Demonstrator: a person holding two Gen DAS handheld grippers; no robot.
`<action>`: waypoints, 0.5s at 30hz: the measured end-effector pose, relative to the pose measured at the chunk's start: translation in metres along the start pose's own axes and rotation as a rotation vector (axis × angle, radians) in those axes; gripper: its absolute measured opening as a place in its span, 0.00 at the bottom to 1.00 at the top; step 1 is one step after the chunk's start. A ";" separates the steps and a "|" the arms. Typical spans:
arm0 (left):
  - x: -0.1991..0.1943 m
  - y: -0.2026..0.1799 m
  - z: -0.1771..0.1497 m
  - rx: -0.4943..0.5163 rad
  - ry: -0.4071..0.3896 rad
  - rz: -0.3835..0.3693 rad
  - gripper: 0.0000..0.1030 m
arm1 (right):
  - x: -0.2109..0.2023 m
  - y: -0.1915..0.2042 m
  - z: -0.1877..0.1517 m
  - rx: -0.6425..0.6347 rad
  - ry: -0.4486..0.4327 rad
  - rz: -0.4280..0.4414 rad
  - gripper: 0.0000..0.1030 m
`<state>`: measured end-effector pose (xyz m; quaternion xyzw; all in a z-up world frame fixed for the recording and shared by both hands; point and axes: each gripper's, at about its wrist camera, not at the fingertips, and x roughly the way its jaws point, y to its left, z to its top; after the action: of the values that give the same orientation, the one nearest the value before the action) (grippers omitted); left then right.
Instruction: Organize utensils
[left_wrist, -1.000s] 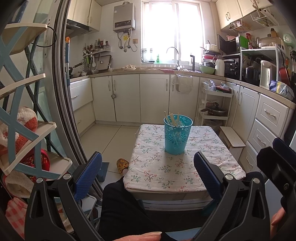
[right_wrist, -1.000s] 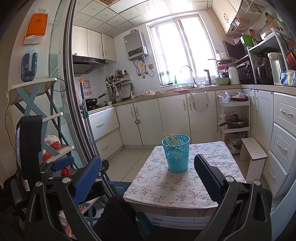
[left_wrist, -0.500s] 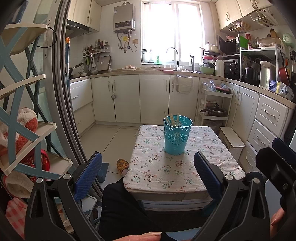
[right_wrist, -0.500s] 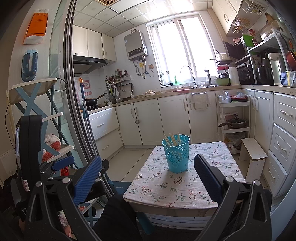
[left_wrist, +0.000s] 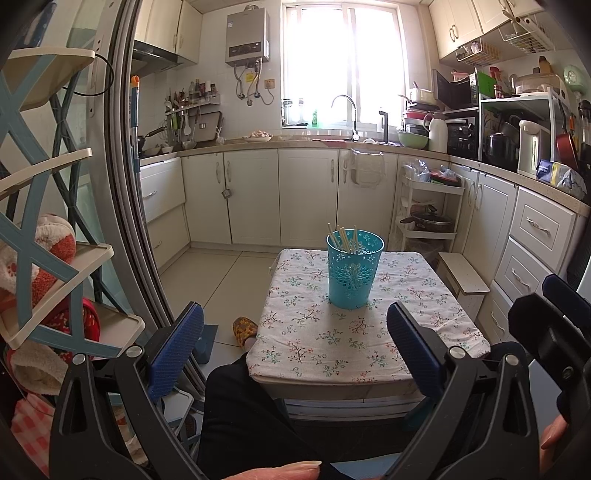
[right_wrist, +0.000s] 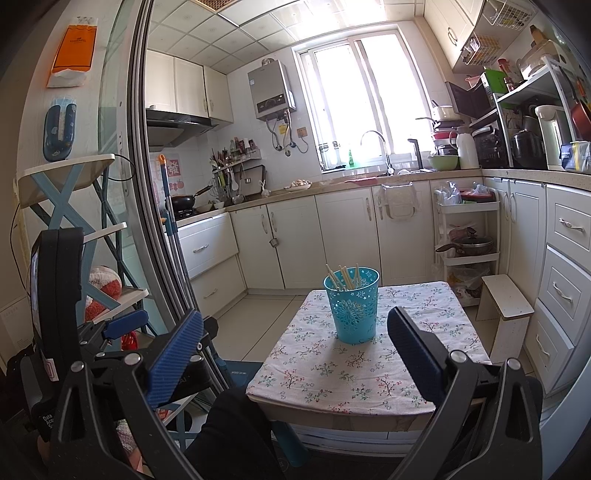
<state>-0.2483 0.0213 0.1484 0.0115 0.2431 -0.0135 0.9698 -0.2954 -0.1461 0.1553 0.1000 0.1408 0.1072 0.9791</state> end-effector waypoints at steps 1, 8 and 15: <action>0.000 0.000 0.000 0.000 0.000 0.000 0.93 | 0.000 0.000 0.000 0.000 0.000 0.000 0.93; 0.000 0.000 0.000 0.001 -0.001 0.001 0.93 | 0.000 0.001 0.000 0.000 0.000 0.000 0.93; 0.000 -0.001 -0.001 0.002 0.000 0.000 0.93 | 0.000 0.001 0.000 0.000 0.000 -0.001 0.93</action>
<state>-0.2490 0.0201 0.1476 0.0123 0.2429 -0.0135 0.9699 -0.2954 -0.1452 0.1553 0.1000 0.1410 0.1069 0.9791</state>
